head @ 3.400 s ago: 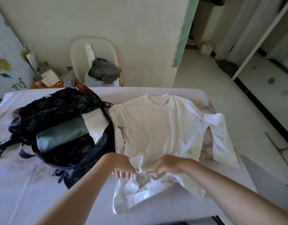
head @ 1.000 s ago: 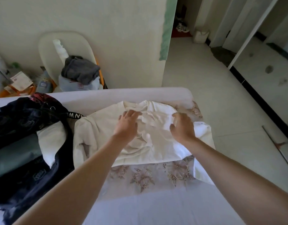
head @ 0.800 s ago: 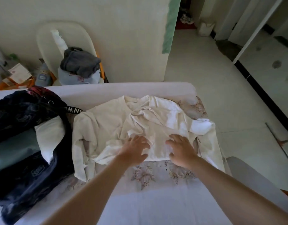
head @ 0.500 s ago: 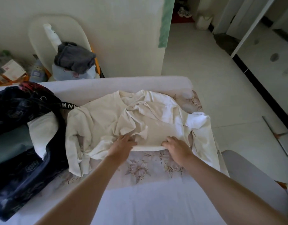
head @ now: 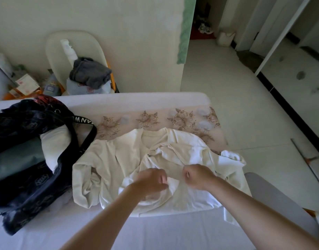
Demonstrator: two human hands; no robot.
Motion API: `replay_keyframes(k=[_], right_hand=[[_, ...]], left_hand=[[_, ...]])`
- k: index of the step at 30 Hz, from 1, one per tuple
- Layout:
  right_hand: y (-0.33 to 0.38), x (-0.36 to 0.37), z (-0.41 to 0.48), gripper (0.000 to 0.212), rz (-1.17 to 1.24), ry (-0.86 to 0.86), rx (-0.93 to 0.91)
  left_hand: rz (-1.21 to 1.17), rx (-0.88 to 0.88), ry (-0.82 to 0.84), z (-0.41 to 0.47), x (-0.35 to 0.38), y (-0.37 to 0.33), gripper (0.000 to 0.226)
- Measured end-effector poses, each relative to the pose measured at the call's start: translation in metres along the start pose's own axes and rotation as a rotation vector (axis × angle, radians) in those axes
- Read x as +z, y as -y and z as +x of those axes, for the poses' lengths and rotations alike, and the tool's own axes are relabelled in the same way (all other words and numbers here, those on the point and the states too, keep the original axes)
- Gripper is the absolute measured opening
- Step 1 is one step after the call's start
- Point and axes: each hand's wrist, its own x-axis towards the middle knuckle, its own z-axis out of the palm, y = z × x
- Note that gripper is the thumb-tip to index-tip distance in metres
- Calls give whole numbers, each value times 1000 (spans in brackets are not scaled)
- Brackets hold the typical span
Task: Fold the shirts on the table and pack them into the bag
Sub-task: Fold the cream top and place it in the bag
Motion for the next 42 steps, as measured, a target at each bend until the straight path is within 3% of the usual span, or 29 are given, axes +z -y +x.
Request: replay_keyframes(k=[2,4,6,7,9,11,12,14,16,19,22,24,26,29,32,34,37,38,40,42], right_hand=[[-4,4,9,18,-54,-206,-37],[-10,13,19,36,-226,-316,-67],[-13,22,28,59,-332,-348,-51],[-13,23,32,69,-351,-336,-26],[-14,23,41,77,-407,-335,26],[-15,15,50,67,-456,-400,44],[-14,9,53,55,-456,-440,54],[-15,-6,65,36,-406,-542,112],[-13,-28,78,24,-320,-633,261],[-6,-55,99,27,-253,-796,441],[13,-52,115,47,-292,-897,189],[32,-30,121,56,-351,-806,-179],[46,-5,128,58,-356,-589,-393],[49,14,137,51,-226,-424,-317],[50,11,141,52,-218,-420,-274],[51,4,142,51,-259,-479,-272],[49,-7,147,37,-295,-555,-254],[48,-11,150,33,-309,-558,-240],[48,-20,155,27,-315,-549,-208],[51,-27,159,14,-316,-535,-174]], left_hand=[[41,50,-146,3,7,-4,50],[210,83,-81,7,18,1,88],[350,82,12,12,28,10,104],[374,90,12,13,30,15,99],[330,116,-68,17,29,26,66],[133,130,-175,21,21,38,31],[20,120,-186,23,15,42,27],[-186,69,-160,28,-2,51,24],[-363,46,-259,36,-20,63,28],[-227,-31,-470,50,-43,91,31],[-43,-130,-448,57,-53,118,38],[109,-208,-259,57,-50,136,51],[249,-385,-67,52,-46,156,68],[304,-639,-21,43,-48,172,72],[480,-748,6,47,-57,159,71],[532,-663,-111,53,-63,145,53],[292,-236,-418,59,-64,120,28],[125,-97,-405,59,-62,107,25],[-91,89,-226,53,-51,81,37],[-12,205,-120,44,-30,62,59]])
